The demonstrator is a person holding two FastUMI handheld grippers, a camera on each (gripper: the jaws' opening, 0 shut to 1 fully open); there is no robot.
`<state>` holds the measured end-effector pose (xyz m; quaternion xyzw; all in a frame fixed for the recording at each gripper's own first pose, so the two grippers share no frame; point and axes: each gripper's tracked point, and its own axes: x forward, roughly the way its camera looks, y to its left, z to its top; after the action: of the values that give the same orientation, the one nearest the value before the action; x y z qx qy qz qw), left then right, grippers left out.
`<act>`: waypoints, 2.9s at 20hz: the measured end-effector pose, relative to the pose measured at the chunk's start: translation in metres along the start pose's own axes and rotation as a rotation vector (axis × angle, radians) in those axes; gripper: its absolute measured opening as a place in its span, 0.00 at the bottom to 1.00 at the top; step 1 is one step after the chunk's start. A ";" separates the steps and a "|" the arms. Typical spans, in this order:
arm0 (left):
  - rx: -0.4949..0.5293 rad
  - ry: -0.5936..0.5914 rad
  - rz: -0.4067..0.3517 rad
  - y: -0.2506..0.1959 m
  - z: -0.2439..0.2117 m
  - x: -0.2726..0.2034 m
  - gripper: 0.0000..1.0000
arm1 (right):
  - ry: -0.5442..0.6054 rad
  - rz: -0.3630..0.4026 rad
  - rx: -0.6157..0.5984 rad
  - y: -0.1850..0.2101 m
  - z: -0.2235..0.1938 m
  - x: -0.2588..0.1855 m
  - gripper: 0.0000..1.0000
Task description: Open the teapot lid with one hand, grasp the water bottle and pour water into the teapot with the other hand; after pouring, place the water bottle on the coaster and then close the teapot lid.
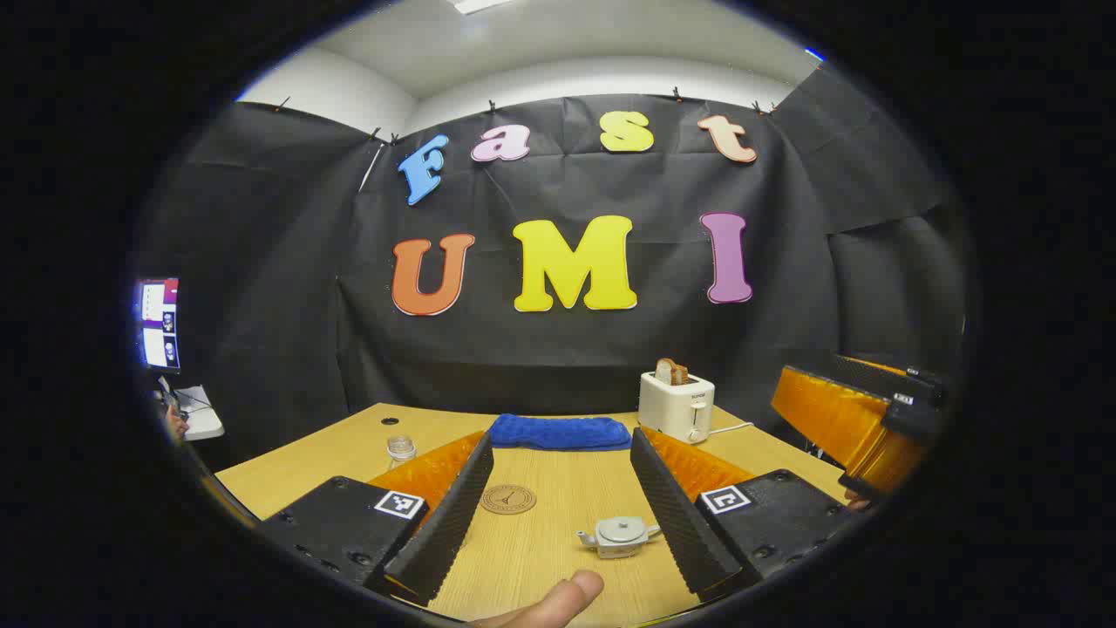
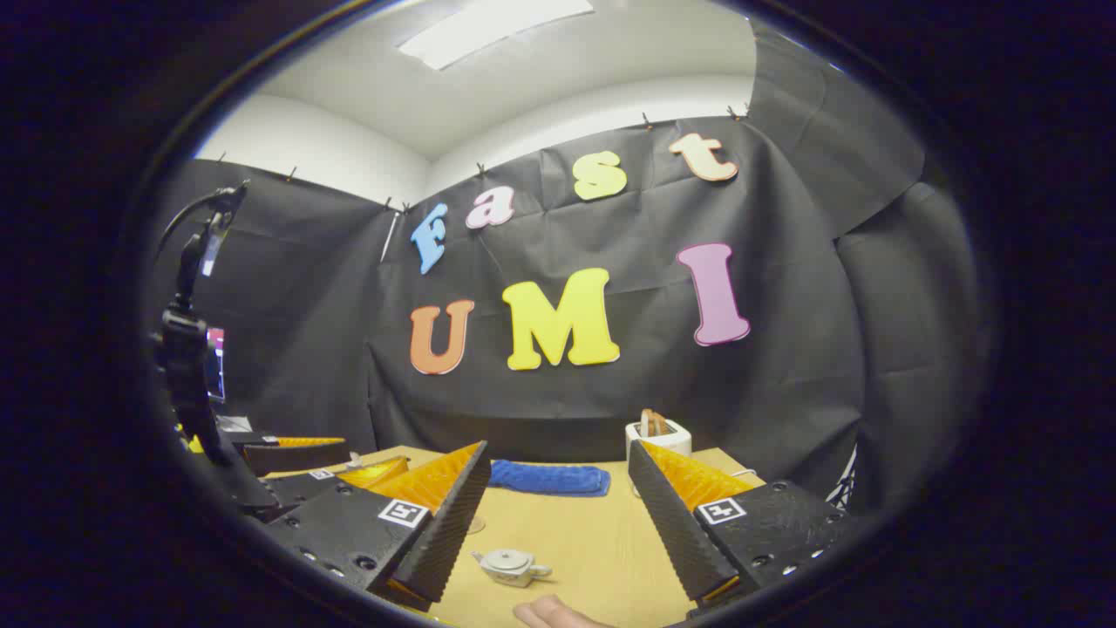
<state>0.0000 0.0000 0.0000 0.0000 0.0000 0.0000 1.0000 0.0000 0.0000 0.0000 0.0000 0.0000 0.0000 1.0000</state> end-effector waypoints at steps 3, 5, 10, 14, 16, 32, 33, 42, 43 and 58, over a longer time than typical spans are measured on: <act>0.005 -0.038 0.011 0.019 0.005 0.006 0.99 | 0.025 -0.031 0.022 0.009 -0.014 -0.001 0.95; -0.018 -0.036 -0.015 0.025 0.001 0.004 0.99 | 0.039 -0.073 0.047 0.008 -0.024 -0.008 0.95; -0.018 -0.011 -0.071 0.038 -0.014 -0.003 0.99 | 0.180 -0.067 -0.021 0.025 -0.075 -0.015 0.95; -0.023 0.005 -0.049 0.049 -0.031 -0.005 0.99 | 0.142 -0.059 -0.009 0.023 -0.090 -0.012 0.95; -0.019 0.024 -0.045 0.048 -0.045 -0.002 0.99 | 0.152 -0.054 0.022 0.023 -0.109 -0.004 0.95; -0.039 0.036 0.018 0.105 -0.074 0.009 0.99 | 0.299 -0.034 -0.111 0.063 -0.203 0.070 0.96; -0.051 0.041 0.025 0.109 -0.075 0.010 0.99 | 0.304 -0.045 -0.100 0.061 -0.204 0.074 0.95; -0.022 0.085 0.076 0.130 -0.089 0.017 0.99 | 0.326 -0.047 -0.113 0.068 -0.219 0.088 0.48; -0.013 0.086 0.078 0.130 -0.089 0.016 0.99 | 0.316 -0.031 -0.124 0.070 -0.217 0.090 0.48; -0.087 0.144 0.097 0.146 -0.106 0.024 0.99 | 0.290 -0.065 -0.059 0.058 -0.212 0.093 0.03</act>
<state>0.0243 0.1464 -0.1061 -0.0436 0.0720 0.0484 0.9953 0.0932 0.0578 -0.2118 -0.0296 0.1445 -0.0326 0.9885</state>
